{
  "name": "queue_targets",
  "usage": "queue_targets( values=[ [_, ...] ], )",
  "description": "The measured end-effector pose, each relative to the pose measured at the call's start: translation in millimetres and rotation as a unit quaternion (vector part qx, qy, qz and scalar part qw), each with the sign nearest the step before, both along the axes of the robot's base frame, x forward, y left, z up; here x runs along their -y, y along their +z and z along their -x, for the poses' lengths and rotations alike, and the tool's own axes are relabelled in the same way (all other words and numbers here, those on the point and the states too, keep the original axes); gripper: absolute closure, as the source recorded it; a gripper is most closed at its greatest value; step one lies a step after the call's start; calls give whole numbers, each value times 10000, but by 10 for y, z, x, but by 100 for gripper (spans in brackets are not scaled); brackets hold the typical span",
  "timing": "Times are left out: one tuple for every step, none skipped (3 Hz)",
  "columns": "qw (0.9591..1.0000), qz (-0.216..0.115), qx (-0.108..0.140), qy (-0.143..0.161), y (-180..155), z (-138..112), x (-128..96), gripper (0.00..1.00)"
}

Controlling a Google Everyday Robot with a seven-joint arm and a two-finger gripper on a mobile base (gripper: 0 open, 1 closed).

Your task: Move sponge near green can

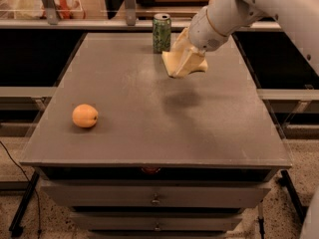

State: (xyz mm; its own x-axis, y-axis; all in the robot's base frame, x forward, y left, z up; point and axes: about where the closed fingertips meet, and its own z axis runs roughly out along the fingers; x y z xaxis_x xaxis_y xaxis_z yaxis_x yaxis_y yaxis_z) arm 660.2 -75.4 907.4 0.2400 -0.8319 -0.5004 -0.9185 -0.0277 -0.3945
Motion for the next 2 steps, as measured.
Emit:
queue_targets(
  values=[
    [9998,136,96,-138,-91,-334,-34,100],
    [9988,264,153,-378,-170,-604,17,100]
  ],
)
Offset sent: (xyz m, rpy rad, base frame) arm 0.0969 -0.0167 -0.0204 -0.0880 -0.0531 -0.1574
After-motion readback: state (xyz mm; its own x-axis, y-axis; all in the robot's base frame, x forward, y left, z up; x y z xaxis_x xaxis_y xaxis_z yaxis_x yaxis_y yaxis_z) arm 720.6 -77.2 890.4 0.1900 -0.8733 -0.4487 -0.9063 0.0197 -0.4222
